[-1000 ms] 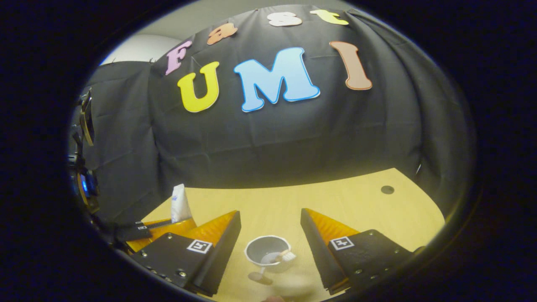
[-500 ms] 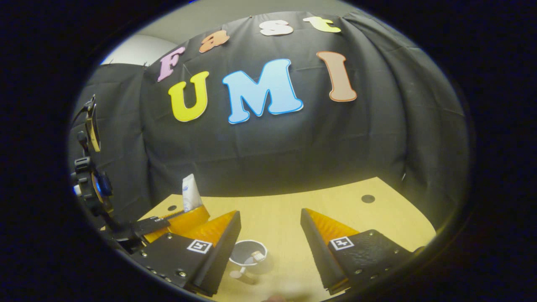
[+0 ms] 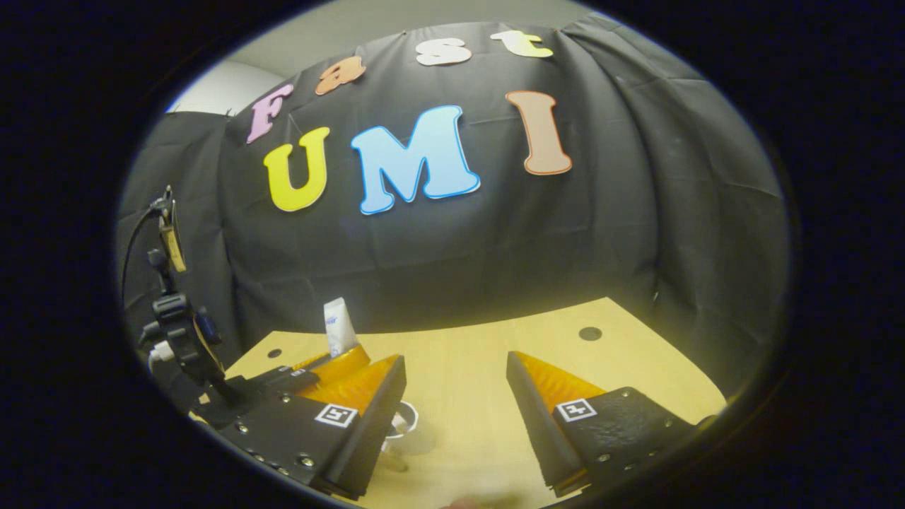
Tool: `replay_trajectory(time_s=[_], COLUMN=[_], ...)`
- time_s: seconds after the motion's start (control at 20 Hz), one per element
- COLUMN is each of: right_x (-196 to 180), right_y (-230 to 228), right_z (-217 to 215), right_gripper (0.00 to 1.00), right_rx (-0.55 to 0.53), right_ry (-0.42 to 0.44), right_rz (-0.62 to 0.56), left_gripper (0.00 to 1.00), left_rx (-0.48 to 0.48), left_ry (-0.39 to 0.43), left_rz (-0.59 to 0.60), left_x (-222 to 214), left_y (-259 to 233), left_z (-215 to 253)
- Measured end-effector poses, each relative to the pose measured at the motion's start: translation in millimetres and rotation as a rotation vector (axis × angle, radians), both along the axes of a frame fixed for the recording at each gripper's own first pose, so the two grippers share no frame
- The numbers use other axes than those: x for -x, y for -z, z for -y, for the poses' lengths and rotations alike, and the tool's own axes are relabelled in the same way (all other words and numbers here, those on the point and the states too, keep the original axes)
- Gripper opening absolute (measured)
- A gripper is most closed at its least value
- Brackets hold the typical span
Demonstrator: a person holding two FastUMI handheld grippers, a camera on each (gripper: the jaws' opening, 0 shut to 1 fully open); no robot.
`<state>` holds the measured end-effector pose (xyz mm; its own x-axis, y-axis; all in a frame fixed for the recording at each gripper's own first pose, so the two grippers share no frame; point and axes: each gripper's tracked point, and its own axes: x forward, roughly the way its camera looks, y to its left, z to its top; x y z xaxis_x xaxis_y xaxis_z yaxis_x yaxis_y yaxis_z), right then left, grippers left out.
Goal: Put the toothbrush and toothpaste on the desktop into the cup, then pick up the cup and place it on the coaster on the desktop.
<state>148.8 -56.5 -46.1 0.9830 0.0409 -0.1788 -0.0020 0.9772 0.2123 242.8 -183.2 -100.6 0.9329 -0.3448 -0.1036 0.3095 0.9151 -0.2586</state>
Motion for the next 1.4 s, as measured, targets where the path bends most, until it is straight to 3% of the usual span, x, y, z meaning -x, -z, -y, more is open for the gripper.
replay_trajectory(time_s=[0.45,0.7,0.85,0.9,0.95,1.0,1.4], right_x=[7,6,5,5,4,5,14], right_y=[13,15,15,15,15,14,16], right_z=[10,6,1,0,-2,-3,-27], right_gripper=[0.87,0.87,0.83,0.87,0.83,0.87,0.87], right_rx=[-0.021,-0.031,-0.042,-0.044,-0.044,-0.044,-0.021], right_ry=[0.008,-0.005,-0.015,-0.016,-0.019,-0.020,-0.056], right_rz=[-0.036,-0.045,-0.047,-0.046,-0.046,-0.046,-0.082], left_gripper=[0.26,0.34,0.70,0.89,0.89,0.88,0.88], left_rx=[-0.057,-0.048,-0.059,-0.052,-0.052,-0.057,-0.047], left_ry=[-0.011,-0.010,-0.007,-0.006,-0.012,-0.020,-0.086], left_rz=[-0.024,-0.052,-0.040,-0.033,-0.028,-0.024,0.027], left_x=[-5,-1,3,4,5,7,32], left_y=[31,38,31,27,23,21,-22], left_z=[7,3,3,2,0,-3,-50])
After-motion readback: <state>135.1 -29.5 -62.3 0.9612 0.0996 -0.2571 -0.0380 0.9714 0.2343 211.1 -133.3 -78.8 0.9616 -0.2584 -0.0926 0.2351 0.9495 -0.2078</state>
